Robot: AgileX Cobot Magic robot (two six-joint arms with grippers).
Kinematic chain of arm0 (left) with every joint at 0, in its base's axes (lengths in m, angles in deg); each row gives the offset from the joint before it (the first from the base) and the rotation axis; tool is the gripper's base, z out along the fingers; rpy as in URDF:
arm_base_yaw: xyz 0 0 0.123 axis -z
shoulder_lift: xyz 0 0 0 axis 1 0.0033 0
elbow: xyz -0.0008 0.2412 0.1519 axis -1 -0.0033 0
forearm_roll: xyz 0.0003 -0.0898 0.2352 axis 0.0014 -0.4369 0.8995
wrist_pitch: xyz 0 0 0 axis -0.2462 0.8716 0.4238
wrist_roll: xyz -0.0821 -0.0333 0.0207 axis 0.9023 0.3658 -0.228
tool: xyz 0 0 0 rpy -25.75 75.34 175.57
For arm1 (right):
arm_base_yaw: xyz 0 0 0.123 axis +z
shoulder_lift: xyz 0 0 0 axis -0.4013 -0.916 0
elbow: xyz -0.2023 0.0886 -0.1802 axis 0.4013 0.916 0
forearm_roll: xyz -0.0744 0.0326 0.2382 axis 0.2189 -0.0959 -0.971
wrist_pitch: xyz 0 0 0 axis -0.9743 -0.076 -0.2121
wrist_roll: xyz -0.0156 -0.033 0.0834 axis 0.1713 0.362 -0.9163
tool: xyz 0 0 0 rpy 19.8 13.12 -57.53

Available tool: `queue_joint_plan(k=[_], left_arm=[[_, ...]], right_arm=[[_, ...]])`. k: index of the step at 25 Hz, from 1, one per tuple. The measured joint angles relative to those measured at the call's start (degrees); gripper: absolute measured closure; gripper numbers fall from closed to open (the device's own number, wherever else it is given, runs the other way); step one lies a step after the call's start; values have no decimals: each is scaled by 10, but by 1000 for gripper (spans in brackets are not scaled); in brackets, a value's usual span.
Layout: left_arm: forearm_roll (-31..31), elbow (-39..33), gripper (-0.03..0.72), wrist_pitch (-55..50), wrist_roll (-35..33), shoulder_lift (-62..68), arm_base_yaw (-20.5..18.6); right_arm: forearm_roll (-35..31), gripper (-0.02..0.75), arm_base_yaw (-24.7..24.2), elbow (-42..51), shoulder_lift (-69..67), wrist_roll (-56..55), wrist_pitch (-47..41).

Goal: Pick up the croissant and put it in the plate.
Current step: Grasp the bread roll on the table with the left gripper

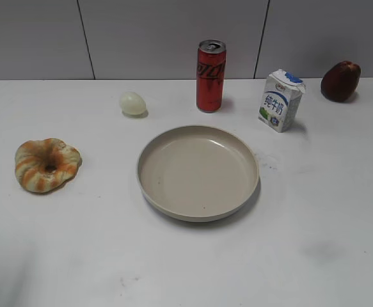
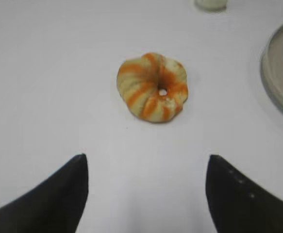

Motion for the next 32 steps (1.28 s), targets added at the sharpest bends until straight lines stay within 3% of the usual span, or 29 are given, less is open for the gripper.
queue_joint_plan(k=[17, 24, 32], left_arm=[[-1, 275, 99, -47, -67, 455, 0], [14, 333, 99, -62, -71, 555, -7], [11, 352, 99, -49, -72, 612, -12]], right_arm=[[0, 166, 0, 0, 0, 0, 0], [0, 166, 0, 0, 0, 0, 0], [0, 166, 0, 0, 0, 0, 0]])
